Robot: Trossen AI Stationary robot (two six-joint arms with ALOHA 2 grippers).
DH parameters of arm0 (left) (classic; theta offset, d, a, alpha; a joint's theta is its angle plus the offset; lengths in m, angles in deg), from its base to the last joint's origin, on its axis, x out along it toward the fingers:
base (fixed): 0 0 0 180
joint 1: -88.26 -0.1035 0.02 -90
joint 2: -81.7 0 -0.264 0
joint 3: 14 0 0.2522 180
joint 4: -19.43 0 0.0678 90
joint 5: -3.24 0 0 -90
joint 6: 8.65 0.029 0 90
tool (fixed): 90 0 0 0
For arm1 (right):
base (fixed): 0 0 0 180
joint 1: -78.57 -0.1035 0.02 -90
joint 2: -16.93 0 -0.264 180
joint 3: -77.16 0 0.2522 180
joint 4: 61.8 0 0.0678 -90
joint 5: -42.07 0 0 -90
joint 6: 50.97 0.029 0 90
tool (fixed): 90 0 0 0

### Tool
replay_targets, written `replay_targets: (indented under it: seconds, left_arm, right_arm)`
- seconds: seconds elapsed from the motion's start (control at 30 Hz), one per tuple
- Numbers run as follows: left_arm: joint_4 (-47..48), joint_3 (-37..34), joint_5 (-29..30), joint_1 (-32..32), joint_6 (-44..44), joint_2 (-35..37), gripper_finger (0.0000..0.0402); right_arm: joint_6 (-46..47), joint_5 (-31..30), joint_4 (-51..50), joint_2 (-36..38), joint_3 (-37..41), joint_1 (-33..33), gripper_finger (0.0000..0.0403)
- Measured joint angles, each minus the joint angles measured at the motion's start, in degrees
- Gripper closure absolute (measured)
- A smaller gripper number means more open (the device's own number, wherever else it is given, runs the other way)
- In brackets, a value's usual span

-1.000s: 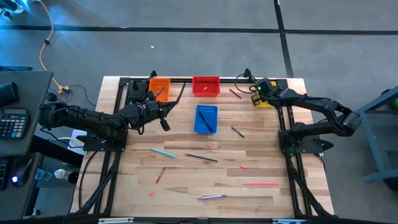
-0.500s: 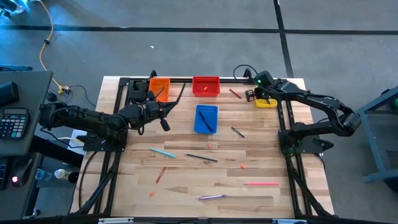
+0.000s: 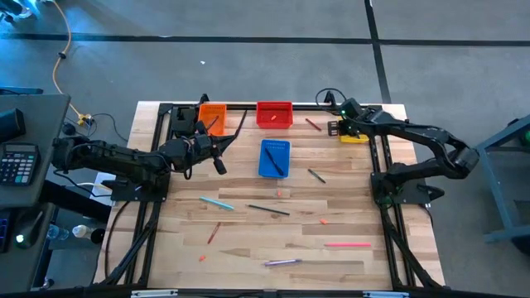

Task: Sort crayons/erasers/pens/pencils in bins
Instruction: Adjust the yellow bin

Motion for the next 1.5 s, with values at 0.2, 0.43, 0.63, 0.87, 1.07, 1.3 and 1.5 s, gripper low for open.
replay_targets:
  seconds: [0.2, 0.43, 0.63, 0.87, 1.07, 1.3, 1.5]
  left_arm:
    - [0.10, 0.00, -0.12, 0.00, -0.02, 0.00, 0.0394]
    - [0.10, 0.00, -0.12, 0.00, -0.02, 0.00, 0.0394]
    - [0.13, 0.00, -0.12, -0.01, -0.02, 0.00, 0.0394]
    - [0.60, 0.02, -0.08, -0.02, 0.15, 0.01, 0.0394]
    - [0.60, 0.02, 0.06, -0.02, 0.15, 0.02, 0.0394]
    - [0.60, 0.02, 0.06, -0.02, 0.15, 0.02, 0.0394]
    - [0.62, 0.02, 0.06, -0.02, 0.04, 0.02, 0.0394]
  right_arm:
    - [0.22, -1.70, 4.49, -5.50, 0.04, -0.01, 0.0280]
    - [-0.28, -4.15, 7.15, -9.92, 0.07, 0.01, 0.0301]
    - [-1.55, -4.21, 7.83, -10.57, 0.07, -0.01, 0.0358]
    - [-2.78, -4.32, 7.89, -10.55, 0.07, -0.01, 0.0391]
    - [-2.33, -4.17, 8.89, -10.53, 0.07, -0.01, 0.0384]
    - [0.05, -3.16, 9.81, -10.53, 0.07, 0.15, 0.0381]
    - [1.39, -3.05, 10.76, -10.50, 0.07, 0.15, 0.0381]
